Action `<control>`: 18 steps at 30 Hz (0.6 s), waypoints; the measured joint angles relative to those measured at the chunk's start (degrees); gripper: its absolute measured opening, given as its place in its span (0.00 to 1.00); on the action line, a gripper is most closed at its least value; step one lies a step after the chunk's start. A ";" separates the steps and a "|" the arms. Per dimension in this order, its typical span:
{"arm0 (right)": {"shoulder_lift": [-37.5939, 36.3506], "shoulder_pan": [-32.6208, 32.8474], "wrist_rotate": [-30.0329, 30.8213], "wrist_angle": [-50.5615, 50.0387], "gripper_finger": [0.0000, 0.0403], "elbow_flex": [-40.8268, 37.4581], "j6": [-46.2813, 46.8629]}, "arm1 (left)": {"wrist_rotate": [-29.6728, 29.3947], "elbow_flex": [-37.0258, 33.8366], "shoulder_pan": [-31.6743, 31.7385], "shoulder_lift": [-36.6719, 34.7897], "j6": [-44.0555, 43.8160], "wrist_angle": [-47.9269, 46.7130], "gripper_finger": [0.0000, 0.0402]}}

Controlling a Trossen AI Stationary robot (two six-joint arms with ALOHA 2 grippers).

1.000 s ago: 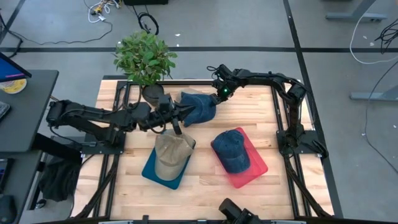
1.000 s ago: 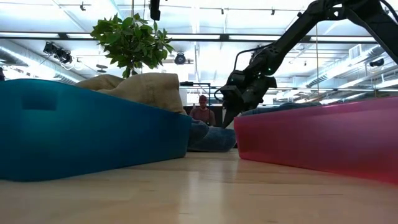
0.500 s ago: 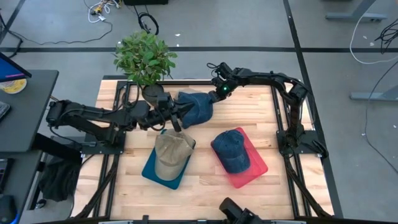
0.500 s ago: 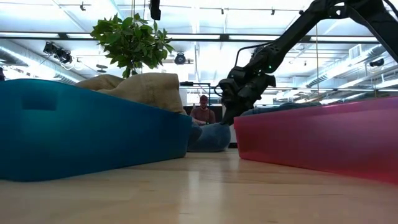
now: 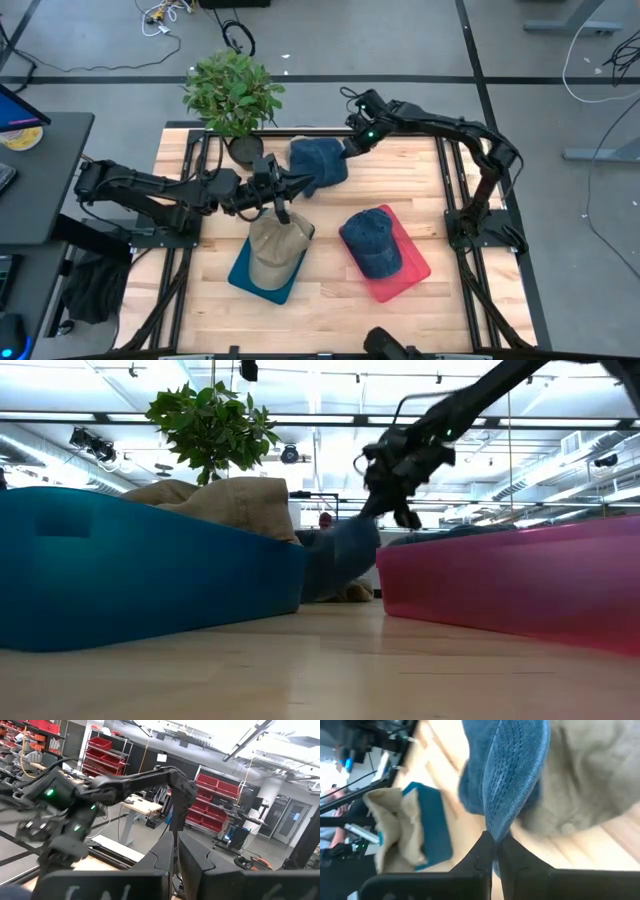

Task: Pick & Place hat
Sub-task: Put the blue cap into the red bin

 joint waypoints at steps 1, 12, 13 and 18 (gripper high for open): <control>-1.34 0.14 -0.24 -0.55 0.02 0.00 -0.82 | 0.02 0.00 0.05 0.00 -0.02 0.00 0.07; -16.22 2.88 -3.03 -6.63 0.02 -0.02 -4.16 | -0.09 0.00 1.67 -1.07 1.50 0.33 0.07; -17.67 3.07 -3.09 -7.52 0.02 -0.02 -4.16 | -0.11 0.05 2.04 -1.48 1.51 0.56 0.07; -24.57 3.59 -2.51 -12.60 0.02 -0.01 -5.13 | -0.53 0.06 3.82 -3.66 1.31 -0.10 0.07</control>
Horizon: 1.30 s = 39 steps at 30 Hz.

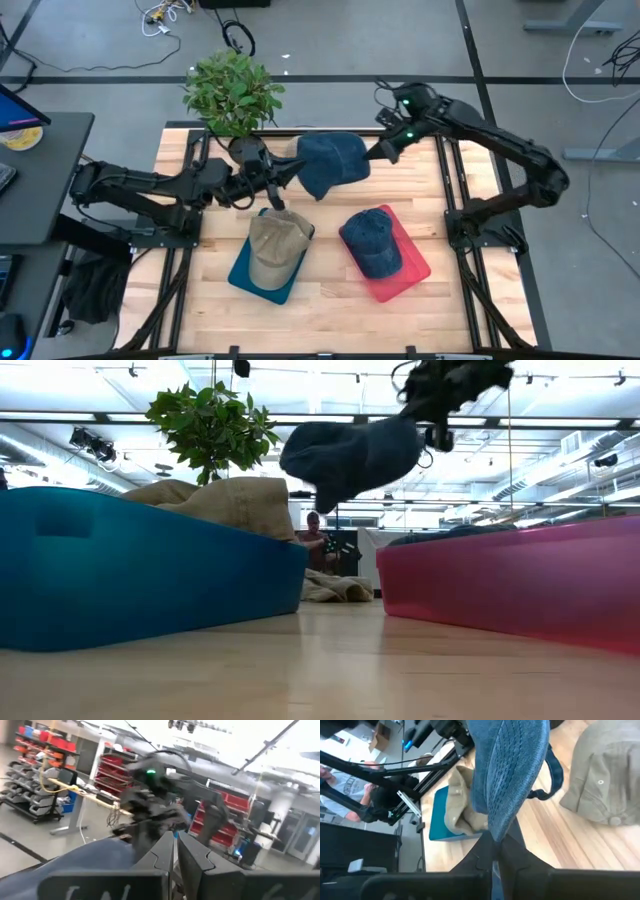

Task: Pick & Place hat
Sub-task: Put the blue cap into the red bin

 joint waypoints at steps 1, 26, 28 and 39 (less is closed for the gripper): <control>-1.35 0.04 0.17 -0.55 0.02 0.00 -0.03 | -0.20 -0.05 0.45 -0.30 -0.52 0.19 0.07; -18.68 4.23 -6.71 6.76 0.02 0.01 4.10 | 9.45 0.01 7.63 -1.08 -22.27 -0.27 0.71; -18.68 4.23 -7.64 6.89 0.02 0.01 4.06 | 9.89 0.01 7.64 -1.08 -22.71 -0.25 0.75; -17.75 4.23 -9.40 6.77 0.02 0.03 0.45 | 16.90 0.01 5.58 -0.93 -24.26 0.84 0.81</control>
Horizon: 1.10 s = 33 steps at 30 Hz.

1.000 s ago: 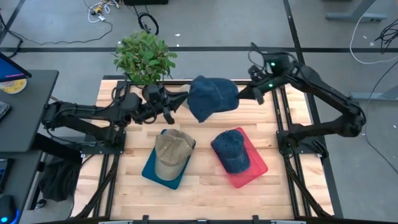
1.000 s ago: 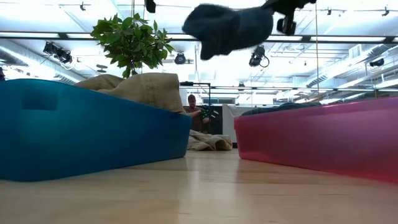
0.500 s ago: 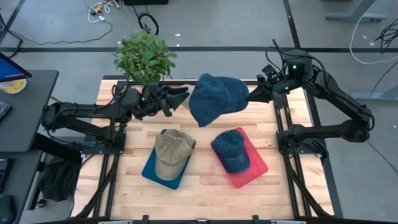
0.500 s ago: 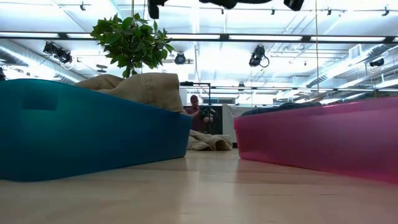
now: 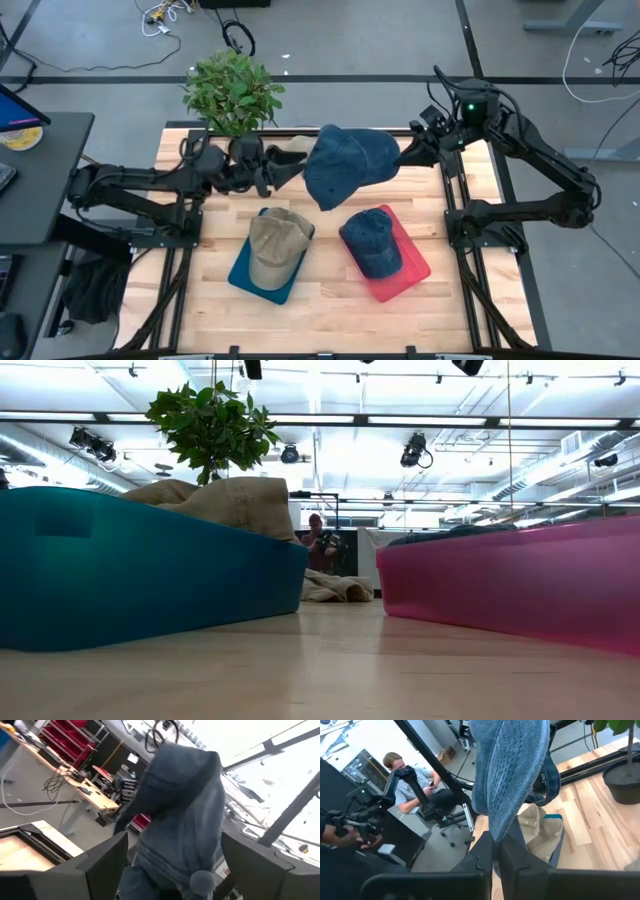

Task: Pick & Place hat
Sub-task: Put the blue cap into the red bin

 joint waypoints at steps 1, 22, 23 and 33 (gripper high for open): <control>0.20 0.00 -0.01 -0.01 0.02 0.00 -0.34 | 0.07 -0.02 -0.28 0.02 0.29 0.12 0.81; 4.41 0.00 -4.52 5.91 0.02 0.02 0.37 | 0.39 -0.07 -2.81 2.78 1.92 4.26 0.81; 4.66 0.00 -4.50 5.87 0.02 0.02 0.41 | 1.14 -0.08 -2.81 2.82 1.92 4.88 0.81; 7.43 -0.01 -4.44 5.64 0.02 0.02 0.54 | 6.56 -0.04 -2.81 2.80 1.88 5.30 0.58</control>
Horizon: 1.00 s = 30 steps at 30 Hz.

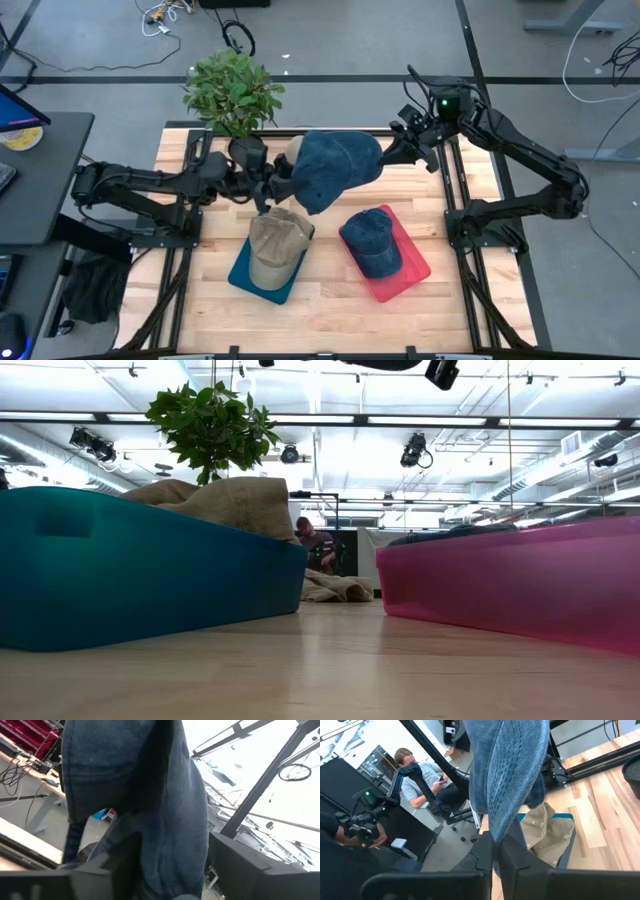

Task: Pick & Place hat
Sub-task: Put the blue cap into the red bin

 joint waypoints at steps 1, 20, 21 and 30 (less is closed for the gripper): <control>0.13 -0.01 0.02 0.07 0.02 0.00 0.02 | 0.00 0.00 0.00 0.00 0.04 -0.38 0.54; 0.14 4.78 -9.54 0.77 0.39 0.02 13.92 | 4.46 0.00 0.22 0.00 7.93 -0.97 0.06; 0.14 5.47 -9.52 0.36 0.44 0.02 15.79 | 5.54 0.00 0.22 0.00 8.01 -0.97 0.06; -0.11 9.50 -9.45 -6.14 0.79 0.02 20.21 | 12.90 0.00 0.20 0.00 8.22 -3.00 0.06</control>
